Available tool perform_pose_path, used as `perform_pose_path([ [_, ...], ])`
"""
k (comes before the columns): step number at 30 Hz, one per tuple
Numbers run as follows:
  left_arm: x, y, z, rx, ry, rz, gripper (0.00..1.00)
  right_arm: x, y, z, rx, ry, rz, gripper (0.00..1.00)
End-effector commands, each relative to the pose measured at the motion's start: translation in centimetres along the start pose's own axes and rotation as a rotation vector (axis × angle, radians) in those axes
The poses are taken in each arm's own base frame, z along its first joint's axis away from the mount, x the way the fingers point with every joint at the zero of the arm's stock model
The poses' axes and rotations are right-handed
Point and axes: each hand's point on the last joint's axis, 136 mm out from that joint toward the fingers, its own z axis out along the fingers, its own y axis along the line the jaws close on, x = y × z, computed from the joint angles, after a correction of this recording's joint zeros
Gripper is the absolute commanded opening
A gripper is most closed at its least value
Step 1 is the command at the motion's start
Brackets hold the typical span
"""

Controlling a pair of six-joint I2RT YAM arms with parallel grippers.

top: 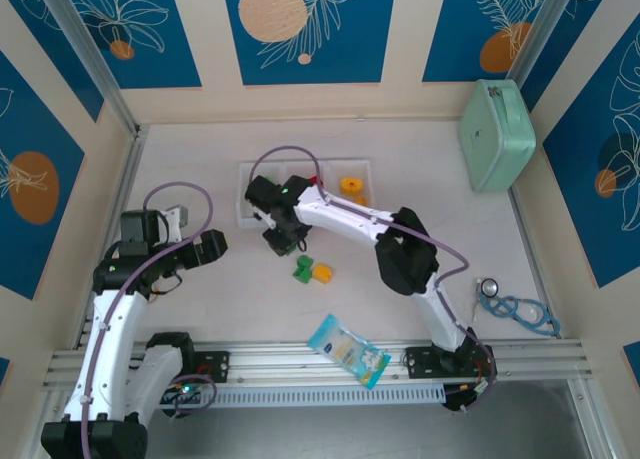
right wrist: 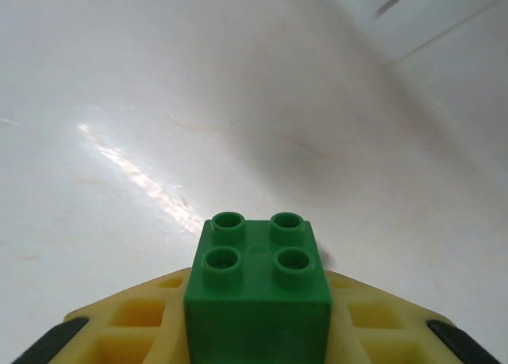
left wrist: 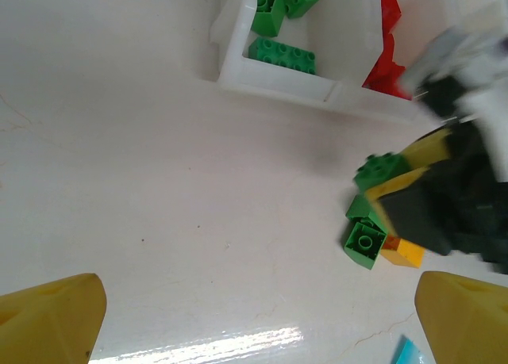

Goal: Sort the legos into containers by color
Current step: Pick up the lego from the center of the table, then place the lego in the container.

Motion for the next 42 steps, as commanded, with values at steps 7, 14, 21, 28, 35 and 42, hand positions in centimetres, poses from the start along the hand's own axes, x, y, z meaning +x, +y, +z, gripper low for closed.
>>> perform_pose_path([
  [7, 0.2, -0.3, 0.1, 0.016, 0.014, 0.008, 0.99, -11.0, -2.4, -8.1, -0.197, -0.455, 0.194, 0.26],
  [14, 0.2, -0.6, 0.1, 0.032, 0.009, 0.013, 0.99, -16.4, -5.7, -5.5, -0.264, -0.527, 0.298, 0.25],
  [21, 0.2, -0.6, 0.0, 0.035, 0.011, 0.013, 0.99, -19.1, -5.4, -1.8, -0.305, -0.513, 0.271, 0.25],
  [28, 0.2, -0.7, 0.0, 0.040, 0.007, 0.016, 0.99, -19.1, -6.0, -0.3, -0.325, -0.496, 0.308, 0.34],
  [35, 0.2, -0.6, 0.0, 0.032, 0.007, 0.014, 0.99, -18.9, -4.6, -0.7, -0.367, -0.490, 0.263, 0.58],
  [42, 0.1, -0.6, 0.0, 0.031, 0.003, 0.016, 0.99, -18.6, -4.1, -3.5, -0.358, -0.508, 0.261, 0.82],
])
